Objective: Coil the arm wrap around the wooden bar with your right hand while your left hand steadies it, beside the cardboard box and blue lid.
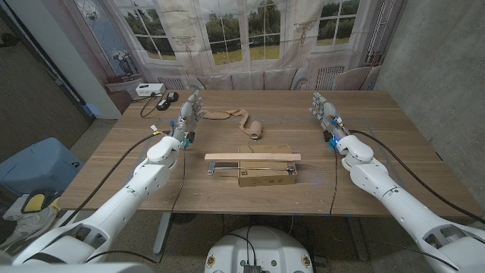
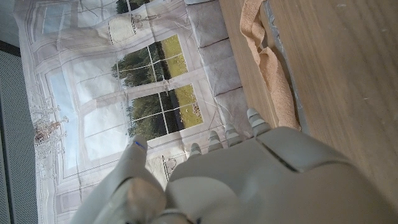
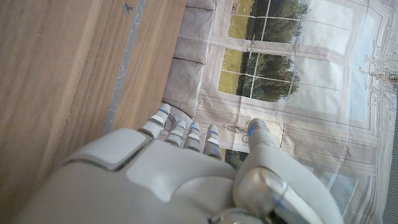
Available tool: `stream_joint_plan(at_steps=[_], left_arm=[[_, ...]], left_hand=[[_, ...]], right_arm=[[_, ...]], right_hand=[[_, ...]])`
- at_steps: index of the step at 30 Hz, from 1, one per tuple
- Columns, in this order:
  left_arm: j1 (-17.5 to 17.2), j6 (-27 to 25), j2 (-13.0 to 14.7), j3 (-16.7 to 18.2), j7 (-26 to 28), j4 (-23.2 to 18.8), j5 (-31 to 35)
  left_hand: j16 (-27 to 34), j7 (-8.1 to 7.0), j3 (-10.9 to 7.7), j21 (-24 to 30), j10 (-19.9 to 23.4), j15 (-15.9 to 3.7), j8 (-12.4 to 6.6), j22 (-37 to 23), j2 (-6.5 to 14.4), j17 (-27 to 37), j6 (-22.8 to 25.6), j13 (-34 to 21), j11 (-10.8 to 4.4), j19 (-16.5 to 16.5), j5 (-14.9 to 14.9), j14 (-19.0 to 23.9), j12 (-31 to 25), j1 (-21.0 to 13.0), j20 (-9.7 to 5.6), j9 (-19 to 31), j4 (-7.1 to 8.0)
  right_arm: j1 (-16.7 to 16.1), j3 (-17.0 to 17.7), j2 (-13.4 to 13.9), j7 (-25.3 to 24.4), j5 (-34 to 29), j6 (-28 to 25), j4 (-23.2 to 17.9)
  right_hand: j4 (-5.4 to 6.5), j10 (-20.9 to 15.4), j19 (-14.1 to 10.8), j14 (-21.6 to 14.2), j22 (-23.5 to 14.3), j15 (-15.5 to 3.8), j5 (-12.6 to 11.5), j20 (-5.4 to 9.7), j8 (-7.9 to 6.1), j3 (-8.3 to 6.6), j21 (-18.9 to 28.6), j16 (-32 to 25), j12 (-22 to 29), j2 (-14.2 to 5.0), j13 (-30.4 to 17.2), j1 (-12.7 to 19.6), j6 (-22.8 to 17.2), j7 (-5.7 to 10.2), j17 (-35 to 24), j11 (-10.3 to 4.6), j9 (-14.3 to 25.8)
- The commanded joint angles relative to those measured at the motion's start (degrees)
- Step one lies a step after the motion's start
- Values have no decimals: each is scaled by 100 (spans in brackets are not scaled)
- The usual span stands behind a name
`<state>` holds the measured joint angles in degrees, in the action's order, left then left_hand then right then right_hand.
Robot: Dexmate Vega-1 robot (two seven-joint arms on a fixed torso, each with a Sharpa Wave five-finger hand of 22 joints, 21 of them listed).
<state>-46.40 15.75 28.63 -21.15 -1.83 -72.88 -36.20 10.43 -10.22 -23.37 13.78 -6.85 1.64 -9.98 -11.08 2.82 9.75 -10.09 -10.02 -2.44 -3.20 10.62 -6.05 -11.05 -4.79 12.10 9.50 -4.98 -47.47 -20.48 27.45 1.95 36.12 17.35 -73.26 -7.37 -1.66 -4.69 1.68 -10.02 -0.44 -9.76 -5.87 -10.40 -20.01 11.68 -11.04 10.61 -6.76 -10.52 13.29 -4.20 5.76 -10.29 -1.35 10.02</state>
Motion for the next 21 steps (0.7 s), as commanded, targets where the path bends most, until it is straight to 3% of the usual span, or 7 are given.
stream_joint_plan(at_steps=[1,7,11,15,21], left_arm=[[242,-148,-128,49,197,159,442],[366,-39,-201,53,18,363,535],[451,-124,-135,-26,37,341,757],[582,186,-125,-153,-154,527,1001],[496,-20,145,-278,50,68,1388]], left_hand=[[2,5,-2,-8,-35,88,-16,1,-57,17,-152,-12,65,-28,38,-79,-29,-53,24,26,-25],[50,37,60,-43,54,366,-95,-4,-225,31,31,-40,213,-29,46,47,-68,-126,29,42,-146],[84,106,99,-1,239,342,-132,-23,-303,37,186,-54,286,96,55,192,-134,-147,27,48,-189],[89,179,114,13,281,362,-143,-31,-339,40,258,-63,324,148,61,245,-143,-174,28,52,-218],[76,215,100,16,219,351,-103,-37,-340,44,168,-73,318,173,75,248,-115,-249,26,59,-261]], right_arm=[[126,199,-310,168,-259,80,262],[242,259,-423,336,-375,160,497],[258,308,-468,416,-430,244,608],[206,363,-496,524,-415,319,651],[41,463,-510,551,-389,443,565]], right_hand=[[5,-47,5,40,-21,13,-32,-53,-26,-34,26,-38,32,-6,-9,38,-2,50,-17,4,27],[10,-41,12,81,-21,128,-33,-46,-22,-21,18,-21,31,1,-10,28,10,50,-19,7,28],[10,-40,25,98,-22,197,-34,-50,-20,-18,11,-14,31,3,-11,28,18,46,-20,12,28],[9,-48,24,91,-22,208,-35,-51,-21,-16,10,-18,34,3,-11,29,16,41,-20,15,28],[10,-51,28,93,-22,248,-36,-60,-23,-13,6,-17,36,2,-11,29,13,33,-21,46,29]])
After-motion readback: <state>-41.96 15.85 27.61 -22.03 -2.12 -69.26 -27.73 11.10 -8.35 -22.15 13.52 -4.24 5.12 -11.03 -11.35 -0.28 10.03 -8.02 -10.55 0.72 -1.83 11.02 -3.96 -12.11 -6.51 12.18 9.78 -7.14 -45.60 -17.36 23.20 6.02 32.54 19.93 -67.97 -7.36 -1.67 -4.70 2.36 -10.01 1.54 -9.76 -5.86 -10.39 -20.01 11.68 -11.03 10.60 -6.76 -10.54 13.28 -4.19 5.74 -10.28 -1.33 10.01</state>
